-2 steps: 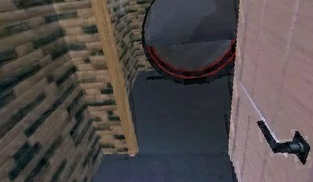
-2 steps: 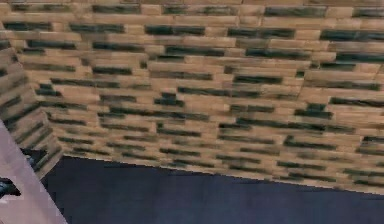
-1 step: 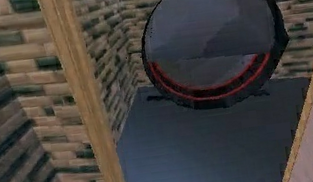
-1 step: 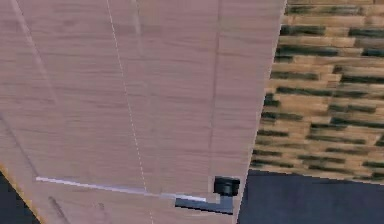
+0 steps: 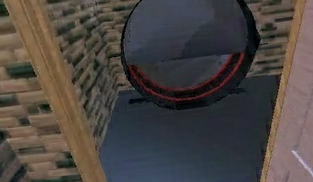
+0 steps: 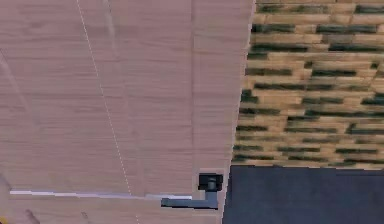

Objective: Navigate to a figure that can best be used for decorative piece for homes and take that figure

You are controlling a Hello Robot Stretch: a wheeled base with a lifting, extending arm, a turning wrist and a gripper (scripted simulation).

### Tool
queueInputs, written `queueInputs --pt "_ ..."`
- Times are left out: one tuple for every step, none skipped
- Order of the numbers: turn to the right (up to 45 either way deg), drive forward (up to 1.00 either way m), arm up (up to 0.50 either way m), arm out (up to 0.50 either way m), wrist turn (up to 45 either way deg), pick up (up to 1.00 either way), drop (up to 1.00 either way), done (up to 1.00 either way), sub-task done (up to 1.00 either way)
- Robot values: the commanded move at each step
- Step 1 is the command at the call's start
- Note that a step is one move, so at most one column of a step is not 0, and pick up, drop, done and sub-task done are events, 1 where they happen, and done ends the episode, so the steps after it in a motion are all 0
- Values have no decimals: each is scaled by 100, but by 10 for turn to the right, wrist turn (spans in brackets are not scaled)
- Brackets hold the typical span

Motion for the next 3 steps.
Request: queueInputs --pt "0 90 0 0 0 0 0 0 0" --pt "450 0 0 0 0 0 0 0 0" --pt "90 0 0 0 0 0 0 0 0"
